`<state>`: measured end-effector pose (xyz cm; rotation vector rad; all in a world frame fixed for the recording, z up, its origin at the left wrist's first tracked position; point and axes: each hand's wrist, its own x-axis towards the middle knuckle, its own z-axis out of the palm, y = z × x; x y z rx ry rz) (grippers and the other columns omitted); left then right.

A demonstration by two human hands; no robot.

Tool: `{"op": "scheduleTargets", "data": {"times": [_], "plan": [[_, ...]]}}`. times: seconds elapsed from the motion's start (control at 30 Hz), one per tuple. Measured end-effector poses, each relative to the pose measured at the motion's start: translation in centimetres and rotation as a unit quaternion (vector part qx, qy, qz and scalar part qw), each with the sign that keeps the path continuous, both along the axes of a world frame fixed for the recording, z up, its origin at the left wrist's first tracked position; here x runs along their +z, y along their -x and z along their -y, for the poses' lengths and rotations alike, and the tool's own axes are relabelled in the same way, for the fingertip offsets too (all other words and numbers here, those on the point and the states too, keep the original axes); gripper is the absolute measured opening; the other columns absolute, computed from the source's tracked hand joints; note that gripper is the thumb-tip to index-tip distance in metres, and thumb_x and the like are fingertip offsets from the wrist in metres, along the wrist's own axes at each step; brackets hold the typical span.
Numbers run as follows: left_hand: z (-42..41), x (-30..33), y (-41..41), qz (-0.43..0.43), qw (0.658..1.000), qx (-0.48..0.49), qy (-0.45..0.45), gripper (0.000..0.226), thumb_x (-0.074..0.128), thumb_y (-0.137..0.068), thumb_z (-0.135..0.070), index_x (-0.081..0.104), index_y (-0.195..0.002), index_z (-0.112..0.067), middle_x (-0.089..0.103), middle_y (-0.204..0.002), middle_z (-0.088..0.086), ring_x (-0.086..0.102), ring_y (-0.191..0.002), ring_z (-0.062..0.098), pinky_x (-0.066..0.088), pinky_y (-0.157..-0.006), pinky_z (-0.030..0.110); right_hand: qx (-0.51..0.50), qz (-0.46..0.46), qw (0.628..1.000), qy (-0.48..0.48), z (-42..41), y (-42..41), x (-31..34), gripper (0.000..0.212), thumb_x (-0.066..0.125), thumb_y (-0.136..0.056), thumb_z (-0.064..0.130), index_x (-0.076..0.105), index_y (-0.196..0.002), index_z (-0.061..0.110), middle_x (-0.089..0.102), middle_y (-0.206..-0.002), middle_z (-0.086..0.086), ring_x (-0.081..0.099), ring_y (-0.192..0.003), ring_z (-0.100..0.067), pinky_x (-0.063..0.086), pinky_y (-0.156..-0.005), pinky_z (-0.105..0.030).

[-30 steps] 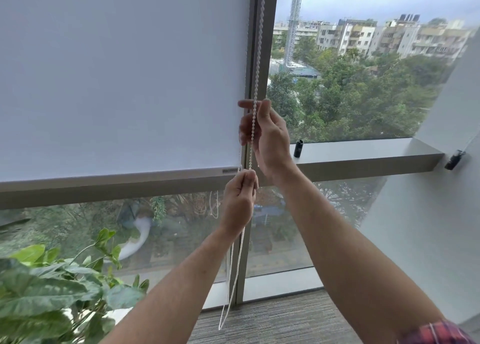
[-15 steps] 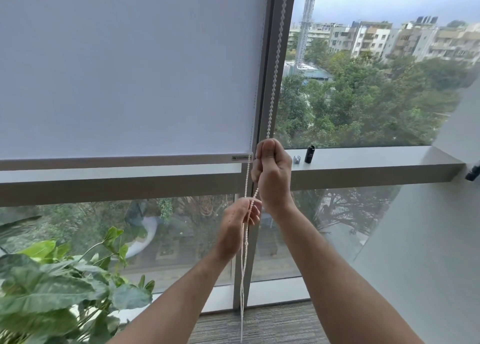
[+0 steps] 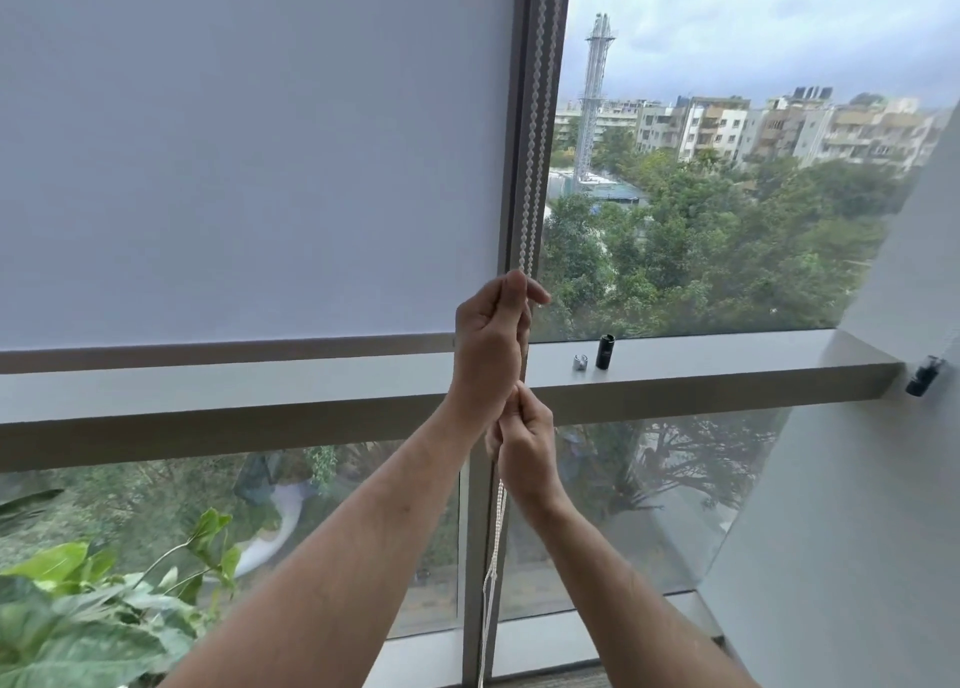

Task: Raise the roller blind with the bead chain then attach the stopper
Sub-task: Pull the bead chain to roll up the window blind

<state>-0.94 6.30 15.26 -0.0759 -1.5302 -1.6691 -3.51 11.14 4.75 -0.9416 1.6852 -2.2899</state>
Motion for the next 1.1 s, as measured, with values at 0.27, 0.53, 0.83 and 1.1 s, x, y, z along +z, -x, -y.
{"op": "scheduleTargets", "data": {"times": [0.27,0.53,0.83,1.1], "plan": [[0.4,-2.7,0.4,0.031,0.999,0.033,0.008,0.036,0.045,-0.101,-0.007,0.058,-0.069,-0.016,0.055,-0.055,-0.011,0.052,-0.051,0.007,0.042,-0.049,0.021,-0.025,0.006,0.999,-0.038,-1.3,2.8,7.0,0.044,0.027,-0.108,0.033,0.064,-0.106,0.009,0.067,-0.091,-0.01,0.063,-0.079,-0.016,0.053,-0.07,-0.03],[-0.9,-6.6,-0.8,0.079,0.995,0.03,0.043,0.033,0.043,-0.1,-0.013,0.058,-0.071,-0.013,0.033,-0.048,-0.011,0.026,-0.046,0.01,0.02,-0.043,0.024,0.022,-0.062,0.995,0.074,0.6,1.6,22.2,0.034,0.032,-0.108,0.022,0.062,-0.095,0.013,0.047,-0.062,0.003,0.038,-0.048,-0.009,0.028,-0.041,-0.023],[3.3,-1.3,-1.4,0.13,0.989,-0.031,0.071,0.056,0.032,-0.098,-0.049,0.076,-0.076,-0.02,0.072,-0.072,0.001,0.065,-0.071,0.016,0.049,-0.068,0.035,-0.027,-0.158,0.976,0.15,0.7,-0.2,19.5,0.037,0.04,-0.103,0.02,0.052,-0.068,0.023,0.036,-0.054,0.002,0.027,-0.044,-0.009,0.02,-0.04,-0.03],[2.3,12.9,-1.4,-0.013,0.996,-0.034,0.077,0.04,0.034,-0.103,-0.043,0.065,-0.102,-0.018,0.066,-0.078,0.003,0.064,-0.072,0.021,0.051,-0.061,0.034,-0.003,-0.107,0.988,0.11,0.5,-0.6,12.3,0.038,0.042,-0.098,0.027,0.047,-0.062,0.017,0.034,-0.053,0.004,0.025,-0.047,-0.01,0.022,-0.042,-0.024]]}}
